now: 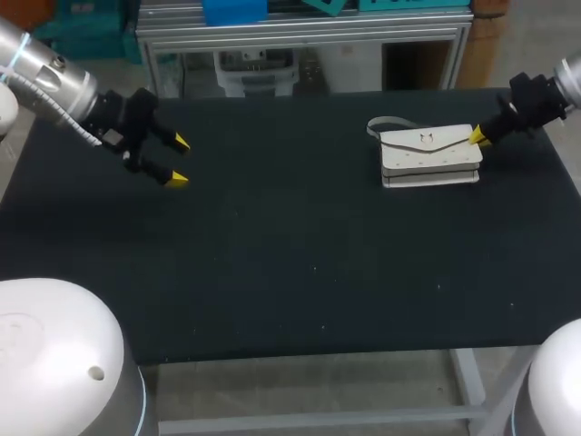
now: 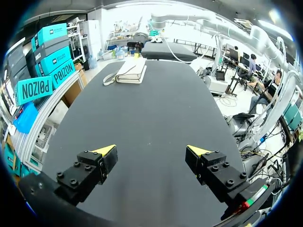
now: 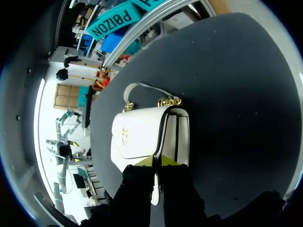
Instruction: Pick up the bag, open it, inspect its contents, close it, and place it on the opposite side
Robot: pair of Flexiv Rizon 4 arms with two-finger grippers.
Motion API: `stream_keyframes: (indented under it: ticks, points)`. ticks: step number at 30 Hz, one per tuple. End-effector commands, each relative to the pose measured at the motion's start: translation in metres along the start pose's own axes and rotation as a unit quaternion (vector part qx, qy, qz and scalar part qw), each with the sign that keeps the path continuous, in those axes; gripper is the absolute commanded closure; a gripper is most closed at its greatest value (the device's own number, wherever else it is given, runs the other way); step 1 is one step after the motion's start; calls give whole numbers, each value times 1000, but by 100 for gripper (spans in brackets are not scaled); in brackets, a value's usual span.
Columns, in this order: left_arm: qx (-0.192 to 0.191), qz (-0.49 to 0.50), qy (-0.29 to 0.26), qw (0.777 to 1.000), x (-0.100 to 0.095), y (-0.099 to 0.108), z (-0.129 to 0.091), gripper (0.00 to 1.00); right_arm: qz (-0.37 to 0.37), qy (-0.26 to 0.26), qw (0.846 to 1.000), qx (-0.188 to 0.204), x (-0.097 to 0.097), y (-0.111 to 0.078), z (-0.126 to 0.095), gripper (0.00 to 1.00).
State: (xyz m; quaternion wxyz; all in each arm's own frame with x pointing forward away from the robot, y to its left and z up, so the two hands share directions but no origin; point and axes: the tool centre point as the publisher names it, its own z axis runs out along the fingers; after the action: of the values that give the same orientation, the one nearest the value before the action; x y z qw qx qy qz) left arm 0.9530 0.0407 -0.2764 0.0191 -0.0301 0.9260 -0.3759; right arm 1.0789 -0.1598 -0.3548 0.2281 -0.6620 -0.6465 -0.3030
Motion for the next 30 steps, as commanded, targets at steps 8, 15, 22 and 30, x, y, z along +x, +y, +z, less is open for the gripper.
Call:
stream_keyframes:
  ticks: [8,15,22,30]
  points:
    - [2,1,0,1000,0,1,1,0,-64,30,997,1,77,-43,50,100]
    - [2,1,0,1000,0,1,1,0,-75,32,997,9,112,-77,79,100]
    - [2,1,0,1000,0,1,1,0,-69,27,997,12,135,-108,104,100]
    - [2,1,0,1000,0,1,1,0,-59,22,998,14,155,-134,134,100]
